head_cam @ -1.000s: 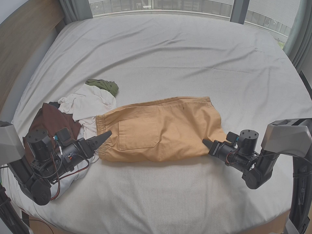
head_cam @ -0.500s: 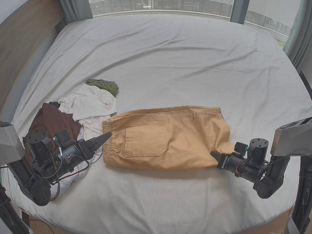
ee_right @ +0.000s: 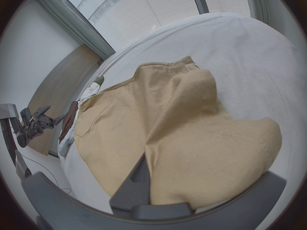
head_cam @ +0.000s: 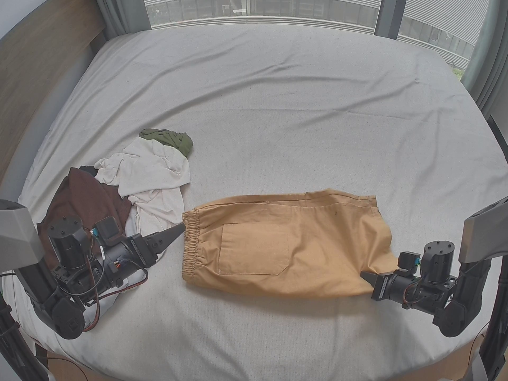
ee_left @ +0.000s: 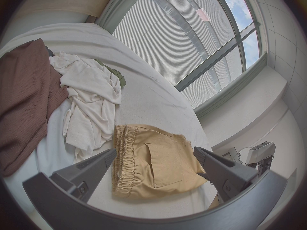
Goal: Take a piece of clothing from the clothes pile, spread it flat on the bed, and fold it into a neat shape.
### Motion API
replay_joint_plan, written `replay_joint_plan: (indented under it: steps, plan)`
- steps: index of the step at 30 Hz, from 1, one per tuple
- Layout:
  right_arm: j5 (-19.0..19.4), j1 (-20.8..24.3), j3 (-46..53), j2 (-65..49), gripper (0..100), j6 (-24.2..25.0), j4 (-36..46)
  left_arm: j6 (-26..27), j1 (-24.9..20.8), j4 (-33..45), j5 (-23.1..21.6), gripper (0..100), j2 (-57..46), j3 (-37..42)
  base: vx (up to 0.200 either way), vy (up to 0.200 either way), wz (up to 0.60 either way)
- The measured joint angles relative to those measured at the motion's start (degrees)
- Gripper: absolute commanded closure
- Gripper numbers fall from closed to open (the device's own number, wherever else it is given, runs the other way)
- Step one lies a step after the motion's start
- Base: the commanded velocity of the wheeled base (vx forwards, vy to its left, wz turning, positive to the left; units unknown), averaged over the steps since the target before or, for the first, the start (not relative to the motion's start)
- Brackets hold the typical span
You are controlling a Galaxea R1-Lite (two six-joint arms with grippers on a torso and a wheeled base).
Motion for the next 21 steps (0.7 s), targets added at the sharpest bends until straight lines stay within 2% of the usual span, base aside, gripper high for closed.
replay_joint_plan:
  steps: [5, 6, 9, 13, 21]
  plan:
    - [-0.1, -0.6, 0.6, -0.1, 100, 0.0, -0.1, 0.1, -0.5, 0.0, 0.0, 0, 0.6, 0.3, 0.000, 0.000, 0.00]
    - [-0.2, -0.6, 0.4, -0.1, 0, 0.1, 0.0, 0.1, -0.7, 0.0, 0.0, 0, 0.7, 0.3, 0.000, 0.000, 0.00]
    - [-2.7, -0.7, -0.5, -0.2, 0, 0.4, -0.1, 0.1, -0.8, 0.0, 0.0, 0, 0.9, 0.3, 0.000, 0.000, 0.00]
    - [-3.7, -0.3, 0.3, -0.9, 0, 0.4, 0.0, 0.2, -1.0, 0.0, 0.0, 0, 0.9, 0.3, 0.000, 0.000, 0.00]
    - [-1.8, 3.5, 6.6, -2.8, 0, 0.1, 1.2, 0.2, -1.4, 0.0, 0.0, 0, 1.0, 0.3, 0.000, 0.000, 0.00]
